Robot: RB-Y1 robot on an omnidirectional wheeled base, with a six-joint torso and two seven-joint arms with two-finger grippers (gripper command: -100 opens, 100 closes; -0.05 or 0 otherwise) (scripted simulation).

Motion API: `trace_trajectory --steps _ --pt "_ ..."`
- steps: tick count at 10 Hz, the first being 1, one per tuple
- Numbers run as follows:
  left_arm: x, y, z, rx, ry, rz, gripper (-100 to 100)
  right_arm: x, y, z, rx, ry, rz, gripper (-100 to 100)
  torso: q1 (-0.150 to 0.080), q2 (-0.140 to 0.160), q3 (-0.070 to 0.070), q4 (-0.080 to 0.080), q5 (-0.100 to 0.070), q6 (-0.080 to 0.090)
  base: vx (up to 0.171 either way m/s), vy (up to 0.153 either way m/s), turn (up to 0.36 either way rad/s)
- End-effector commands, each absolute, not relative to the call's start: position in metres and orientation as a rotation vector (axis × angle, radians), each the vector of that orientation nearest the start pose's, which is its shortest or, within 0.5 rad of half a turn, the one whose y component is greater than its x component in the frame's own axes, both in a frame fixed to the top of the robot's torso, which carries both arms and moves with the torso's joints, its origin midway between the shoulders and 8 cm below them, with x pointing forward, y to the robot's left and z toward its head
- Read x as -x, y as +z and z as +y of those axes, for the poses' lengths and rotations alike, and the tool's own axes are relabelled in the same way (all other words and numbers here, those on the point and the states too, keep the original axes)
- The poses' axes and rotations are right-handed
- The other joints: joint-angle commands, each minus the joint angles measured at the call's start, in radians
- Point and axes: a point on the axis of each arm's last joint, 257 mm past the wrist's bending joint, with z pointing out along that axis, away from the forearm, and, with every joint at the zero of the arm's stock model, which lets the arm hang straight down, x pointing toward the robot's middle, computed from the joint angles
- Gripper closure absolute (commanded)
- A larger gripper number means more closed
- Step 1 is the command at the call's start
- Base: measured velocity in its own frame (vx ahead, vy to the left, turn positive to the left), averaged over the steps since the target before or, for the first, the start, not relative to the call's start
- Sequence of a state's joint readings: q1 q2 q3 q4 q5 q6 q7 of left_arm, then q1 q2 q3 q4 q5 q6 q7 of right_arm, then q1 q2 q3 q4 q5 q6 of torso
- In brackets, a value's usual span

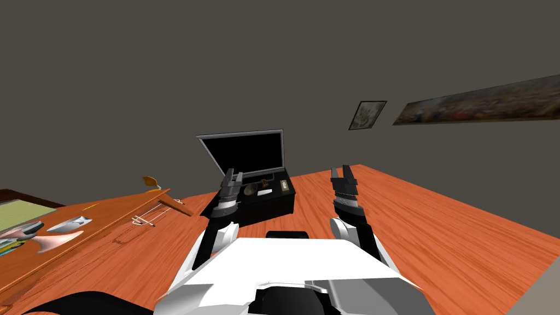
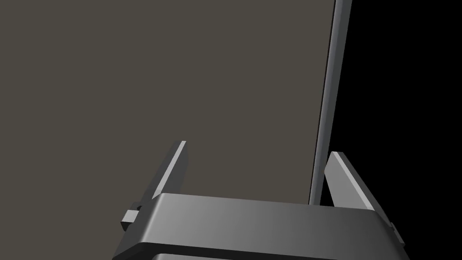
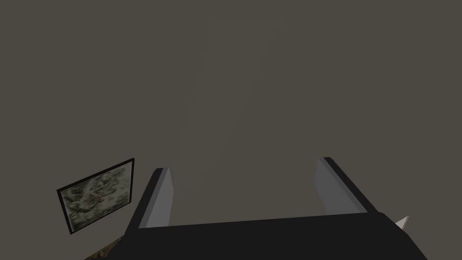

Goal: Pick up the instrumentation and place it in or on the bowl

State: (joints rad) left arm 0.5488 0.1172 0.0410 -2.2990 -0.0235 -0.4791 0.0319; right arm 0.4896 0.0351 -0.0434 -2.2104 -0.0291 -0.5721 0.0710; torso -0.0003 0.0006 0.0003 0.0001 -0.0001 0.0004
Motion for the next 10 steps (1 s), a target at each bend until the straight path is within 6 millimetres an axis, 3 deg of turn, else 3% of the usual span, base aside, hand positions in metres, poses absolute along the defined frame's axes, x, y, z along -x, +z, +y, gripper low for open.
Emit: trace_trajectory --steps 1,2,3,4,6,8,9,10 --pt "-0.352 -0.018 0.291 0.667 -1.231 0.837 -100 -0.341 0.011 -0.301 -0.661 1.214 0.57 0 0.0 0.0 0.0 0.0 0.0 0.0 -0.009 -0.017 -0.373" --pt "-0.353 -0.019 0.291 0.669 -1.229 0.842 -100 -0.341 0.011 -0.301 -0.661 1.214 0.57 0 0.0 0.0 0.0 0.0 0.0 0.0 -0.007 -0.006 -0.096" --pt "-0.359 -0.042 0.299 0.719 -1.209 0.904 -100 -0.341 0.011 -0.301 -0.661 1.214 0.57 0 0.0 0.0 0.0 0.0 0.0 -0.001 -0.006 -0.015 -0.2" --pt "-0.36 -0.044 0.3 0.725 -1.206 0.908 -100 -0.341 0.011 -0.301 -0.661 1.214 0.57 0 0.0 0.0 0.0 0.0 0.0 0.0 -0.003 -0.009 -0.156" --pt "-0.367 -0.096 0.321 0.845 -1.156 1.022 -100 -0.341 0.011 -0.301 -0.661 1.214 0.57 0 0.0 -0.001 0.0 0.0 0.0 0.0 0.001 -0.016 -0.358" --pt "-0.369 -0.101 0.322 0.859 -1.145 1.041 -100 -0.341 0.011 -0.301 -0.661 1.213 0.57 0 0.0 0.0 0.0 0.0 0.0 -0.001 -0.002 -0.007 -0.052" --pt "-0.37 -0.131 0.335 0.93 -1.111 1.101 -100 -0.341 0.011 -0.301 -0.661 1.213 0.57 0 0.0 0.0 0.0 0.0 0.0 -0.001 0.001 -0.014 -0.275" --pt "-0.37 -0.133 0.336 0.935 -1.107 1.106 -100 -0.341 0.011 -0.301 -0.661 1.214 0.57 0 0.0 0.0 0.0 0.0 0.0 0.0 0.0 -0.006 -0.19"
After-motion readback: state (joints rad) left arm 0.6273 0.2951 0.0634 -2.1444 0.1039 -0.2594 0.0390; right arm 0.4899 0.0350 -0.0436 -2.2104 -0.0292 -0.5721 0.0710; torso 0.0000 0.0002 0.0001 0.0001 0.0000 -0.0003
